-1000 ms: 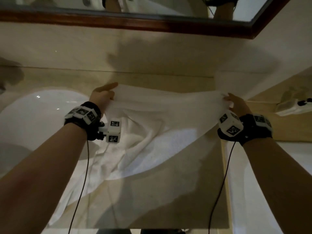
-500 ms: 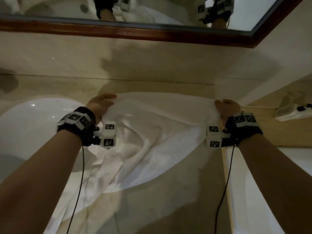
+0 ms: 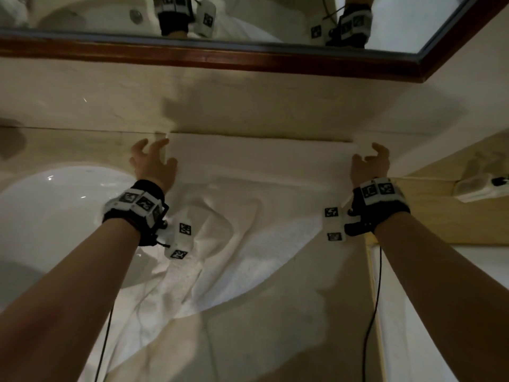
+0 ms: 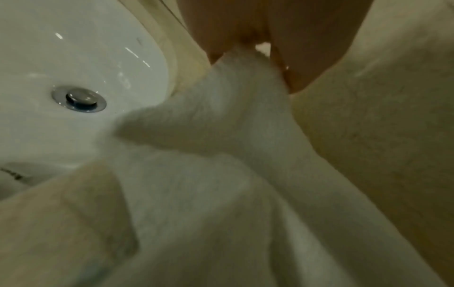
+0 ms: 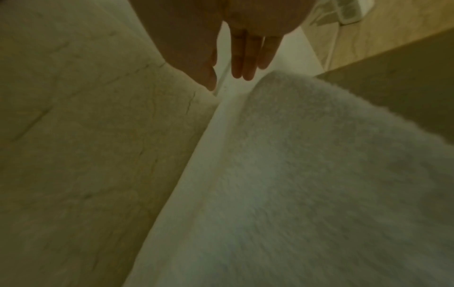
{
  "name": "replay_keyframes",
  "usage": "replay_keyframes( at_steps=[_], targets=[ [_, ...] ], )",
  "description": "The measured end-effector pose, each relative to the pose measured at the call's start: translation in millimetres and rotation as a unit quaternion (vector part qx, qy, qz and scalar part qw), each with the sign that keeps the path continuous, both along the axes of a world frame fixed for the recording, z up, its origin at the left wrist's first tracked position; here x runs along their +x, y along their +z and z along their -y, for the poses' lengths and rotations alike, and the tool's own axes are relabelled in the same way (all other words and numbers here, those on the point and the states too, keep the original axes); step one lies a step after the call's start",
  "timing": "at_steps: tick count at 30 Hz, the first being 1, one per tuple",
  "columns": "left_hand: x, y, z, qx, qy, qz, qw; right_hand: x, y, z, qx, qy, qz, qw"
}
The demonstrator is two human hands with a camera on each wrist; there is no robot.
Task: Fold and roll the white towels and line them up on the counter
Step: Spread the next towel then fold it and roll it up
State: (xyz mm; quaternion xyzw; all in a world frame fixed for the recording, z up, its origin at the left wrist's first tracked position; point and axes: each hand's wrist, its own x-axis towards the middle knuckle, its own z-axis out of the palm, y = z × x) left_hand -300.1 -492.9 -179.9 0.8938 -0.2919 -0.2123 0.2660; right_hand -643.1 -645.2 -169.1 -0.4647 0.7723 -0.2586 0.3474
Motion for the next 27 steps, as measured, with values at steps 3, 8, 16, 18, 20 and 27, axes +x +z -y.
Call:
replay_keyframes(
  at_steps=[3, 8, 16, 18, 20, 27],
  targets=[
    [-9, -1, -12, 0.018, 0.029, 0.059, 0.998, 6, -4, -26, 0.018, 0.012, -0.058, 0.998],
    [-17, -3, -58, 0.001, 0.062, -0.002, 0.998, 4, -23, -95, 0.069, -0.032, -0.001, 0.997],
    [-34, 1, -127, 0.176, -0.091, -0.065, 0.978, 25, -25, -174, 0.117, 0.038, 0.078, 0.989],
    [-41, 6, -135, 0.218, -0.104, -0.078, 0.967, 35, -15, -186, 0.139, 0.066, 0.102, 0.983],
    [-51, 13, -143, 0.228, -0.093, -0.094, 0.965, 42, -6, -200, 0.17, 0.115, 0.104, 0.973],
    [-76, 31, -169, 0.209, -0.175, -0.086, 0.958, 68, -3, -239, 0.226, 0.214, 0.112, 0.944]
  ],
)
